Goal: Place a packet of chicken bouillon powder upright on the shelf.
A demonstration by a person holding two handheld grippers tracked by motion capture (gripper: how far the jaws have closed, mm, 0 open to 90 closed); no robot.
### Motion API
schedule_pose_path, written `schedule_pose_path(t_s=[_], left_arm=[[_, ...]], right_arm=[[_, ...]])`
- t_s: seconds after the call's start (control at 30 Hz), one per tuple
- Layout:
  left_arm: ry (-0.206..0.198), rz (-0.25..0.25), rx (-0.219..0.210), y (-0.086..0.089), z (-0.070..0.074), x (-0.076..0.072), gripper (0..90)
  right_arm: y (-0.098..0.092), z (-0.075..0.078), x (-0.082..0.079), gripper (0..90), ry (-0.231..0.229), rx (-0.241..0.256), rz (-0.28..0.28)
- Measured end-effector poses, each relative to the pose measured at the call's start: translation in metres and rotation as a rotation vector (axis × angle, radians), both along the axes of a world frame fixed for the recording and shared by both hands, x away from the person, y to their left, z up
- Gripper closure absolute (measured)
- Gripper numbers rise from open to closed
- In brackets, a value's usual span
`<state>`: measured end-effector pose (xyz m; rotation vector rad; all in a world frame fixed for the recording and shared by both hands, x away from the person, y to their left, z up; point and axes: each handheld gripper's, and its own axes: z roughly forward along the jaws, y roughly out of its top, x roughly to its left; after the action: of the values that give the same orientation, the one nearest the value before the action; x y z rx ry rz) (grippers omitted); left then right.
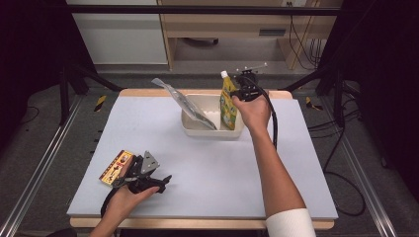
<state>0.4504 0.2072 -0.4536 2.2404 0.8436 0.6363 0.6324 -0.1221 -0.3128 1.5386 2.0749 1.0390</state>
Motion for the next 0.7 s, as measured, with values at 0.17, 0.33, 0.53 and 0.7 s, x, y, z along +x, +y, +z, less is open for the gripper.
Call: schedule_pose_path(t_s=[0.17, 0.33, 0.53, 0.7], left_arm=[[0.002, 0.002, -0.001, 0.0, 0.0, 0.0, 9.1], [0.001, 0.003, -0.001, 0.0, 0.0, 0.0, 9.0], [0.0, 0.0, 0.012, 0.001, 0.0, 0.0, 8.9], [-0.003, 0.001, 0.018, 0.0, 0.0, 0.0, 8.7]], right_arm=[[-0.002, -0.002, -0.002, 86.0, -0.021, -0.009, 0.015], [-0.001, -0.008, -0.005, 72.9, -0.042, -0.009, 0.022], [0.0, -0.008, -0.018, 60.3, -0.142, 0.001, 0.047], [0.0, -0.005, -0.031, 54.7, -0.216, 0.01, 0.081]])
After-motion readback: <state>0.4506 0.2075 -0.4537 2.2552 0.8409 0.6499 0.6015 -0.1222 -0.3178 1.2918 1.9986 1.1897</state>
